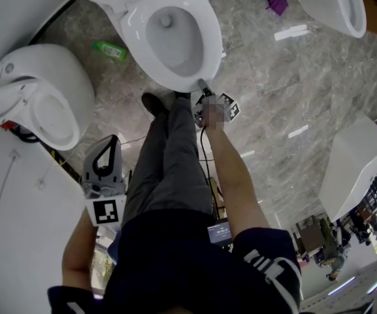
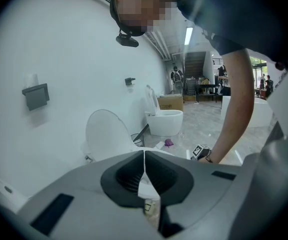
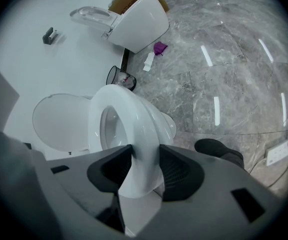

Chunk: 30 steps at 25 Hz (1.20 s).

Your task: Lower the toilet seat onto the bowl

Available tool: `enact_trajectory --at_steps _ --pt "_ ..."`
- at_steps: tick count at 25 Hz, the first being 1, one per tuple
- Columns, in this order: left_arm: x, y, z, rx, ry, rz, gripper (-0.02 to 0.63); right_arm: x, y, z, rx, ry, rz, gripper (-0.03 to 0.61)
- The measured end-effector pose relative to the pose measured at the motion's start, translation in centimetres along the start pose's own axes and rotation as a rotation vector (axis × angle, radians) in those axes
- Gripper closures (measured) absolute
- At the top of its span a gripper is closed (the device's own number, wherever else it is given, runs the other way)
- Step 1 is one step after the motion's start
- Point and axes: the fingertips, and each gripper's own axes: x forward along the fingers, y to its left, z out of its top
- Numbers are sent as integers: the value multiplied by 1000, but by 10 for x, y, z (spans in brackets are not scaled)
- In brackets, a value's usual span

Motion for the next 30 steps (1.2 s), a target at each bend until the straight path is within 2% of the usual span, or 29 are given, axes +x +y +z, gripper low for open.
enact_trajectory --at_steps 9,22,30 --pt "5 1 -4 -9 14 -2 586 6 -3 2 -35 26 -34 393" --pt "6 0 2 -19 -2 12 586 5 -1 2 -149 84 -126 385" --pt "6 0 3 -24 -7 18 586 1 -1 4 -192 98 -147 385"
